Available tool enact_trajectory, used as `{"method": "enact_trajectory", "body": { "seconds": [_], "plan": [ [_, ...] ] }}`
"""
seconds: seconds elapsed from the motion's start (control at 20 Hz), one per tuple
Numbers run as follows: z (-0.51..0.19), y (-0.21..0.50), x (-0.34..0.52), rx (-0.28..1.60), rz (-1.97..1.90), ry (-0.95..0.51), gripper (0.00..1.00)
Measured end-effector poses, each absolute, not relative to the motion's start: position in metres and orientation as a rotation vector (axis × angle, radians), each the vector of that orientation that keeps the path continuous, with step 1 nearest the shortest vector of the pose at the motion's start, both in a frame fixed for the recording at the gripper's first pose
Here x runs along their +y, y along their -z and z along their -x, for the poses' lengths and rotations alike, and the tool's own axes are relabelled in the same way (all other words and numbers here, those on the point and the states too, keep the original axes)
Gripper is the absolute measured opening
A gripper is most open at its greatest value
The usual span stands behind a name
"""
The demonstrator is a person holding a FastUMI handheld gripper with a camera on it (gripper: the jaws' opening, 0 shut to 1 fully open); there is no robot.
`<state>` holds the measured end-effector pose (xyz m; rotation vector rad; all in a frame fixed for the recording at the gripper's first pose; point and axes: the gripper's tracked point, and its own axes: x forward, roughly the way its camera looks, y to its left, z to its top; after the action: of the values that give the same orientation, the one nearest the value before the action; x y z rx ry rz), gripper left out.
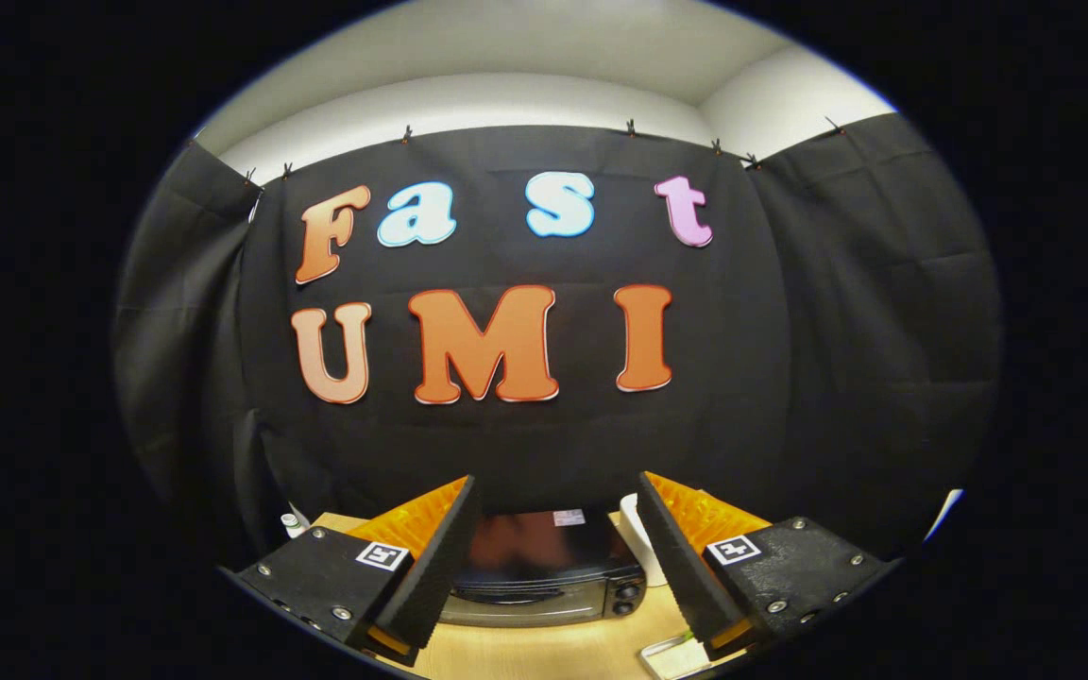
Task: Open the toaster oven, put the food inside, and close the toaster oven door.
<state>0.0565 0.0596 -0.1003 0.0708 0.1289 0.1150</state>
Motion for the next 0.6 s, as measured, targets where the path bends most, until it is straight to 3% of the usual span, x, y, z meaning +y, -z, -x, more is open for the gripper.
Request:
{"method": "enact_trajectory", "body": {
  "seconds": [0.6],
  "plan": [
    [-0.109, 0.271, 0.117, 0.44, 0.018, -0.196, 0.99]
  ]
}}
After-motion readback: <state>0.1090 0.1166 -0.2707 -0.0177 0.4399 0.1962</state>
